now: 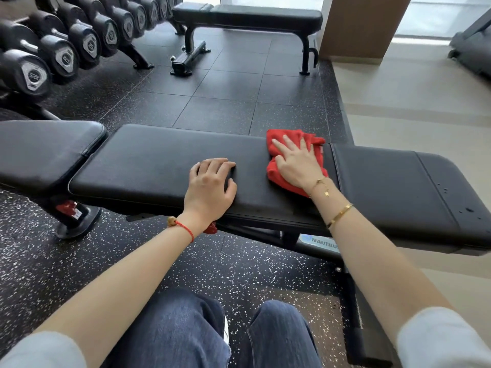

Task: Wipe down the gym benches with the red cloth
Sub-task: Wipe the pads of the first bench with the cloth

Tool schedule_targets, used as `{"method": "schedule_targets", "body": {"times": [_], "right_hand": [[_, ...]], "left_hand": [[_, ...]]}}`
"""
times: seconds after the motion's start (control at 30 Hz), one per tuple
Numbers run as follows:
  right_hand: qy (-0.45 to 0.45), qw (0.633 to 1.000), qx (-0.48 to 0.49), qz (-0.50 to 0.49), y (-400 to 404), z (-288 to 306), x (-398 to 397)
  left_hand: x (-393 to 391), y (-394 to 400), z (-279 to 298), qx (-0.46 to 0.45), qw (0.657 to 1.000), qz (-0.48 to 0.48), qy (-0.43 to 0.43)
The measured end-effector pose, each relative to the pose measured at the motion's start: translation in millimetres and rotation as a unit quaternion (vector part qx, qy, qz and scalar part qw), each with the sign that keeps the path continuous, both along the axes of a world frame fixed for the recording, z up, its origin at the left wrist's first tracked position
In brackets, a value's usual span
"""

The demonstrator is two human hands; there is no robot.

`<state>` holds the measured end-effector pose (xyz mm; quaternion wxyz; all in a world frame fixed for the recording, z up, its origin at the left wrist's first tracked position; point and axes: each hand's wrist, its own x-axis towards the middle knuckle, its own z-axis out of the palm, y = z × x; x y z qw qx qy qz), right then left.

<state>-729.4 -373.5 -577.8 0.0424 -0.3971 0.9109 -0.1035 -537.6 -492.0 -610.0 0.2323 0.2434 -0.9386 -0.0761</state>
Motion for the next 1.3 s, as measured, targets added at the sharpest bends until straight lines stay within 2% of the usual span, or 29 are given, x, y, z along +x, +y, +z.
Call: {"method": "schedule_targets", "body": {"times": [0.13,0.33,0.47,0.6,0.7,0.77,0.87,1.03,1.17,1.3], "right_hand": [[0.025,0.998,-0.015,0.062,-3,-7,52],[0.051,0.996,-0.060,0.042,28,-16,101],[0.058,0.995,-0.068,0.039,56,-15,82],[0.037,0.997,-0.061,-0.037,69,-10,42],[0.053,0.995,-0.022,-0.087,48,-7,36],[0.061,0.996,-0.014,-0.065,26,-7,51],[0.046,0.998,-0.029,0.018,5,-10,75],[0.010,0.996,-0.065,0.063,31,-9,66],[0.013,0.997,-0.075,-0.014,63,-8,25],[-0.012,0.998,-0.033,-0.060,41,-2,-11]], "left_hand": [[-1,-2,-1,0.002,1.000,0.001,0.007],[1,-3,-3,0.000,1.000,-0.009,0.009],[2,-5,-3,0.001,1.000,-0.014,0.005],[3,-4,-4,0.000,1.000,-0.016,0.003],[1,-2,-3,-0.001,1.000,-0.008,0.007],[0,-1,-3,-0.001,1.000,-0.003,0.010],[0,-1,-2,0.001,1.000,-0.002,0.009],[2,-4,-2,0.004,1.000,-0.015,0.000],[2,-4,-3,0.007,1.000,-0.018,-0.002],[1,-1,0,0.007,1.000,-0.010,-0.003]]}}
